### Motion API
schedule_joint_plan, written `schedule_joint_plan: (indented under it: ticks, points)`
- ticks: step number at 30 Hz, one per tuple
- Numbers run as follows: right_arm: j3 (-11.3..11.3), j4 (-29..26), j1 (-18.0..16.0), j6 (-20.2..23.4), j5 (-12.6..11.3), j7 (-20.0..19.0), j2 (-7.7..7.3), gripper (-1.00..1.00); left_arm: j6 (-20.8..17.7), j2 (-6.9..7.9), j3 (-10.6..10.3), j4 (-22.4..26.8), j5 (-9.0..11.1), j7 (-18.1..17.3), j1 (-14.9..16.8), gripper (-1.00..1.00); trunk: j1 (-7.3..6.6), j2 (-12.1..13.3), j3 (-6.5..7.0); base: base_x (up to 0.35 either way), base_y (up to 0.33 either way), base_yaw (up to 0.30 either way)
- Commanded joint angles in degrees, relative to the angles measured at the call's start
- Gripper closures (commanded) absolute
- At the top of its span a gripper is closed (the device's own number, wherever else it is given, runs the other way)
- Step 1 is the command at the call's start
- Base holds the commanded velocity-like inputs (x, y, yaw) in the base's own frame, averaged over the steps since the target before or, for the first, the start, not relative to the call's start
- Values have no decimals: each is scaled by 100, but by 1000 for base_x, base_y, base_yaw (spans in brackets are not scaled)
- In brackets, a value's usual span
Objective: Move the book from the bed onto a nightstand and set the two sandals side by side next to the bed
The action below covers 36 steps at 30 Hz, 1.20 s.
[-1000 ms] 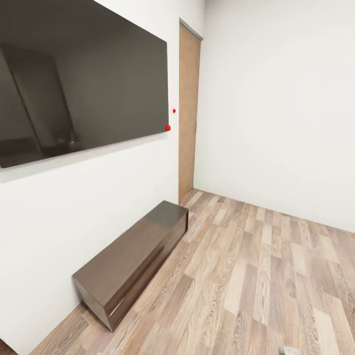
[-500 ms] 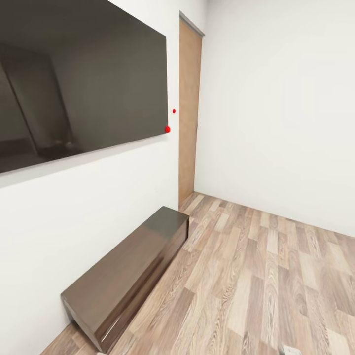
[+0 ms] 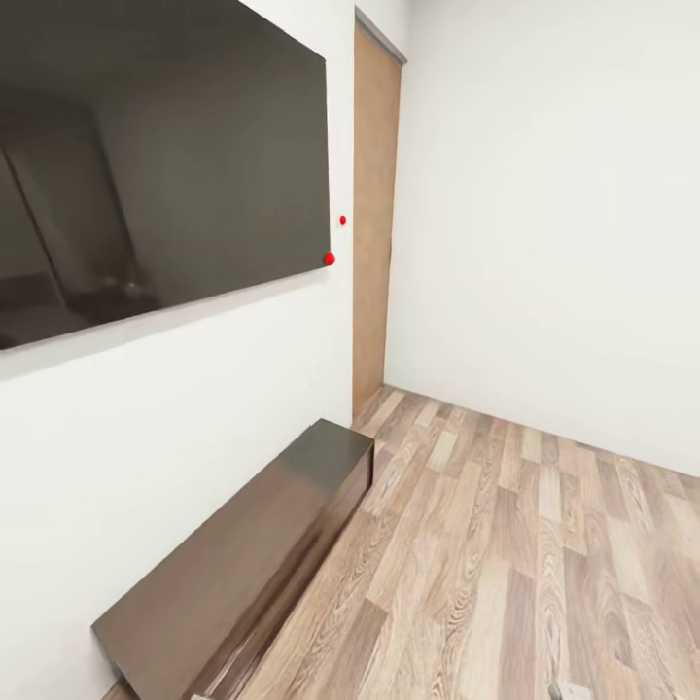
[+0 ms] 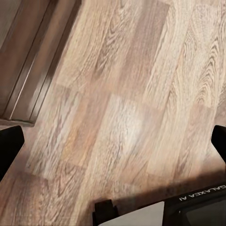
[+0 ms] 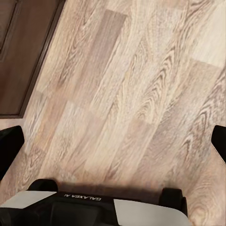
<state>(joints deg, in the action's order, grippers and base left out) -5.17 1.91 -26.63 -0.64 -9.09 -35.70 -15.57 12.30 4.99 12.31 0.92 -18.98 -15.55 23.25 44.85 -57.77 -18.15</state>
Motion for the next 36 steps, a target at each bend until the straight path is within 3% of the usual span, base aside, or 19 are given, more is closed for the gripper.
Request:
schedule_joint_plan:
  ticks: [1, 13, 36]
  points:
    - [-44, 20, -9, -7, -5, -25, -3, -100, 18, 2, 48, -4, -53, -16, 4, -100, 4, -4, -7, 334, 0, 0]
    - [-45, 20, -9, -7, -5, -33, -7, -100, 18, 2, 52, -4, -53, -18, 5, -100, 4, -4, -7, 315, 0, -24]
    - [-45, 20, -9, -7, -5, -34, -7, -100, 18, 2, 52, -4, -53, -19, 4, -100, 4, -4, -7, 14, 0, -273]
